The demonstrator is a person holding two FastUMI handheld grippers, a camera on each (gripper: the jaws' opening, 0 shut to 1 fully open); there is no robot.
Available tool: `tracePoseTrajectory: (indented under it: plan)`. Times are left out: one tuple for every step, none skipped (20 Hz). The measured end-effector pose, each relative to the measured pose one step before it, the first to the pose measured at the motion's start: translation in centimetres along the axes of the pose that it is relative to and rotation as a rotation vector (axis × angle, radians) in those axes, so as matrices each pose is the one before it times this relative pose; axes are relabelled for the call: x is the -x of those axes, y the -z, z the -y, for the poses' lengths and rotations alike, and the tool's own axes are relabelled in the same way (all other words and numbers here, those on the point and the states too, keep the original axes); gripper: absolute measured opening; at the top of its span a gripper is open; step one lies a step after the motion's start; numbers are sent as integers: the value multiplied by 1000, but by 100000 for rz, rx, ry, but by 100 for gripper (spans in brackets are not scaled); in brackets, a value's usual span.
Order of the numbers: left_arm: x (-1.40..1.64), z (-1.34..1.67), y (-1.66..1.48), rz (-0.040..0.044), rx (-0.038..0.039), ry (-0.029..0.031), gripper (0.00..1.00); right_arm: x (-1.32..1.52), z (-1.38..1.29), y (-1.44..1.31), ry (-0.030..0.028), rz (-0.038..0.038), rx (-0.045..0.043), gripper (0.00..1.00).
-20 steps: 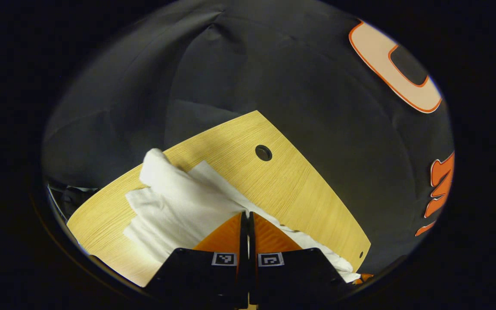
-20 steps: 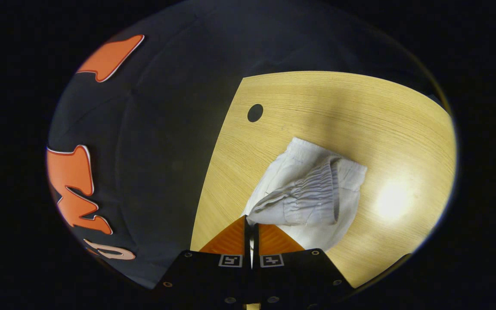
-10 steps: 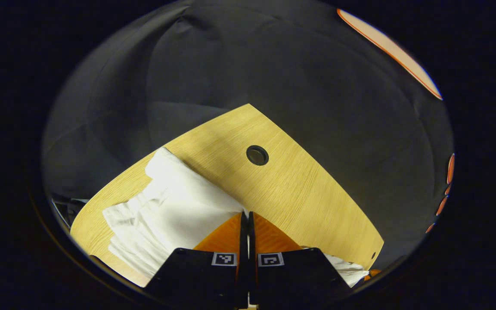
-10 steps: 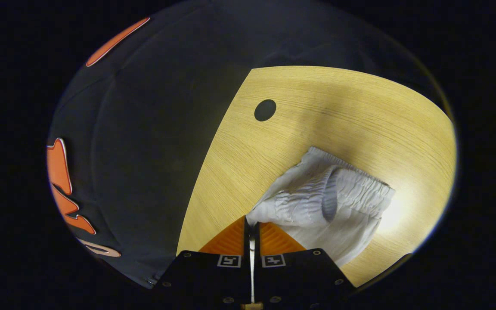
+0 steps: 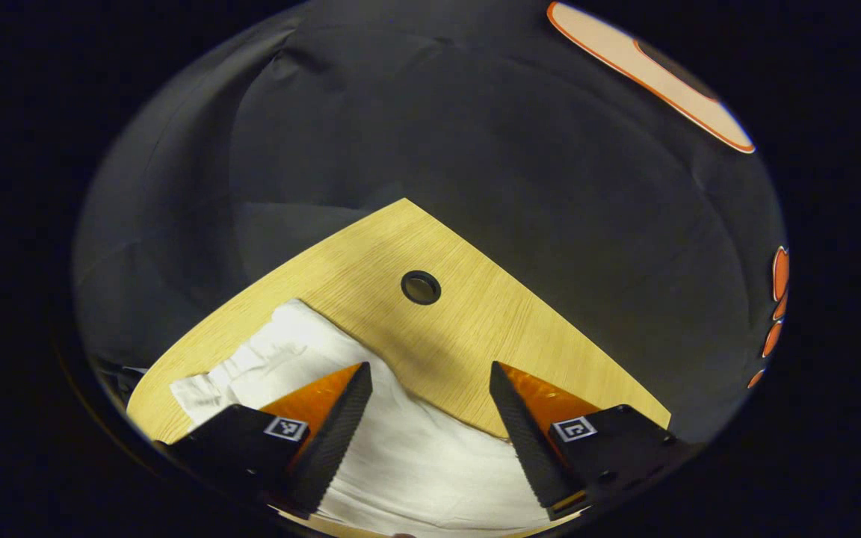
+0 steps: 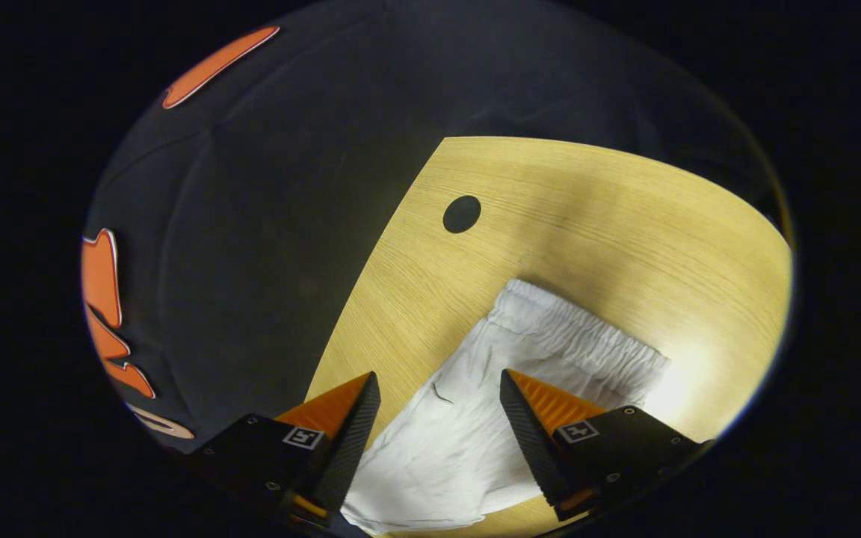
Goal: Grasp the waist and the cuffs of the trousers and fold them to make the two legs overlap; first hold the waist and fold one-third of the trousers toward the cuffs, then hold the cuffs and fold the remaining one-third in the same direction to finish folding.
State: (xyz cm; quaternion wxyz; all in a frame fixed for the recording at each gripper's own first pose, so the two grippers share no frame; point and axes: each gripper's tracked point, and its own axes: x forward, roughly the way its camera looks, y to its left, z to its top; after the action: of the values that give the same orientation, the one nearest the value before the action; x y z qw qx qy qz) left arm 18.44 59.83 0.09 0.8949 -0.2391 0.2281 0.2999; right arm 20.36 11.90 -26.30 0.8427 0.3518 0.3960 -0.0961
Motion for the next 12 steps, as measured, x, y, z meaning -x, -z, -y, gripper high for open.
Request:
tracePoseTrajectory:
  plan:
    - [498,-82,-409,1959,-4197,-1863,100,548,227,23,465,684,1158,99]
    - [241,76,-624,2256,-3157,-680,100,639,147,-126,-220,669,548,98]
    - [-93,200,-263,1808,-1673,411,100,608,321,-35,113,716,63,98]
    - [-147,-73,305,1344,-1578,418,100,696,497,-194,298,945,-144,99]
    - [-169,-56,-62,1992,-1183,268,100,739,558,-193,602,1018,97,99]
    - [34,137,-157,1762,-1550,884,100,654,779,-239,1055,1017,381,99]
    - [158,48,-340,2100,-2668,550,100,532,886,-148,1489,908,69,98]
    - [103,32,-411,2463,-2932,131,100,429,981,-71,1261,550,-519,98]
    - [169,181,-237,2142,-2040,363,100,202,758,-42,720,684,-977,98]
    - [276,243,-11,1531,-804,791,100,180,888,-99,997,393,-1027,98]
    - [13,-77,82,1345,-992,885,100,127,1006,-31,1377,278,-894,98]
    - [-140,-19,-54,1030,-1293,670,100,-125,954,121,1403,-110,-701,98]
